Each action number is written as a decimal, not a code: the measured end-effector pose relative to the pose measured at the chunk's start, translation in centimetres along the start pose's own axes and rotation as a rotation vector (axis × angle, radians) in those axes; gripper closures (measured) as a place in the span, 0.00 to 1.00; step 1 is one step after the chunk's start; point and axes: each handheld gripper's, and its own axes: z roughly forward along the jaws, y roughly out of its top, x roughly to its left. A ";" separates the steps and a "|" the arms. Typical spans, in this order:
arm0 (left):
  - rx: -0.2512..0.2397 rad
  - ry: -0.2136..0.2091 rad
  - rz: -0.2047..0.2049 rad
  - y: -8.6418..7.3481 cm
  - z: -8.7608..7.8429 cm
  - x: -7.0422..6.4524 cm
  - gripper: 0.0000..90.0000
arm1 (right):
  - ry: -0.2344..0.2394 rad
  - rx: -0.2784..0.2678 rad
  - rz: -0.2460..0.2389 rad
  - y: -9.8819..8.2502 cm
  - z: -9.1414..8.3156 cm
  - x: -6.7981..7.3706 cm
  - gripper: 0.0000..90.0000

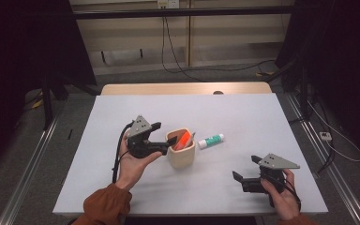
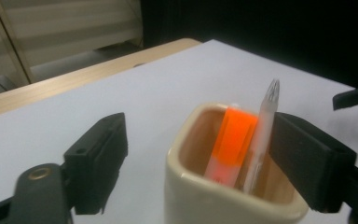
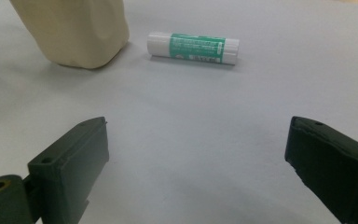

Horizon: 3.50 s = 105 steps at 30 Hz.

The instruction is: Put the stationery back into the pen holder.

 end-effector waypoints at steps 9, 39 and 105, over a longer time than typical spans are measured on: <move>0.043 0.040 0.001 -2.0 -1.9 1.0 0.13 | 0.070 0.040 -0.006 0.2 0.3 0.1 0.10; 0.104 0.054 -0.078 -7.8 -7.3 0.8 0.07 | 0.118 0.006 -0.040 1.8 1.3 0.0 0.11; 0.131 0.017 -0.103 -8.8 -7.2 1.4 0.08 | 0.387 0.361 -0.550 12.6 15.0 -2.2 0.20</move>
